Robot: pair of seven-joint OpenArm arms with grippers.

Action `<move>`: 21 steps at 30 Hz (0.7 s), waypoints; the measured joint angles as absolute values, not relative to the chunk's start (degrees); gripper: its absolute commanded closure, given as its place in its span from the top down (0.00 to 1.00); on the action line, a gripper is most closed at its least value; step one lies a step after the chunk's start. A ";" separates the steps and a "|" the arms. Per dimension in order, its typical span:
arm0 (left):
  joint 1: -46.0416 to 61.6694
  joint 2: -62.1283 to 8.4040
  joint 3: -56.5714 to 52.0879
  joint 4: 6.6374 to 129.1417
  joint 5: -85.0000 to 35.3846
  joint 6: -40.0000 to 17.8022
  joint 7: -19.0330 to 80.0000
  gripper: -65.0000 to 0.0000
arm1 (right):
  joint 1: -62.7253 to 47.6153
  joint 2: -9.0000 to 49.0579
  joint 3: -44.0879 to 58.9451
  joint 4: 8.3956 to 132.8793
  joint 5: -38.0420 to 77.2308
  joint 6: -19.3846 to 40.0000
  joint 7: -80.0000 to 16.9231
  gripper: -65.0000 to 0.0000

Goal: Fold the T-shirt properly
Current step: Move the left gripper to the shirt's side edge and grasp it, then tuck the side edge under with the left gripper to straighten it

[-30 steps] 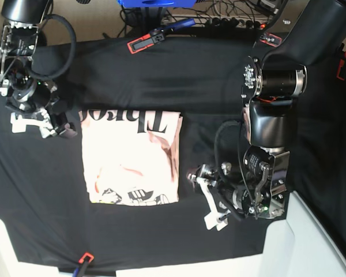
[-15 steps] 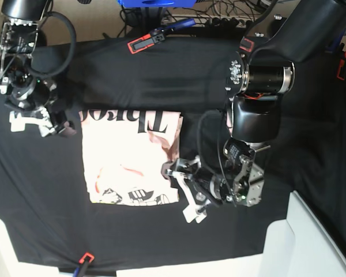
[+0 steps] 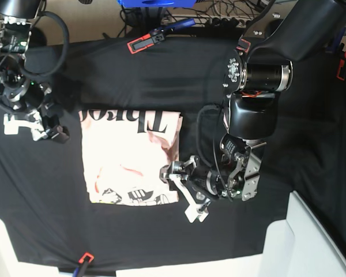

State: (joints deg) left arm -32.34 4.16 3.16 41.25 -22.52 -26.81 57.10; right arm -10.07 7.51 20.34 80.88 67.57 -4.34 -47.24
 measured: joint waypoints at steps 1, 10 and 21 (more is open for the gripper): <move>-32.32 4.29 3.16 41.25 -22.55 -26.83 57.10 0.52 | -10.09 7.49 20.34 80.88 67.57 -4.34 -47.29 0.75; -32.34 4.47 3.29 41.25 -22.55 -26.33 54.52 0.52 | -10.37 7.35 20.34 80.88 67.57 -4.34 -47.31 0.75; -31.94 6.07 3.31 41.23 -18.70 -23.94 54.15 0.52 | -10.37 7.35 20.34 80.88 67.57 -4.36 -47.31 0.75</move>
State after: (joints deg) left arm -31.94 6.07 3.31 41.23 -18.70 -23.94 54.15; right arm -10.37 7.35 20.34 80.88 67.57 -4.36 -47.31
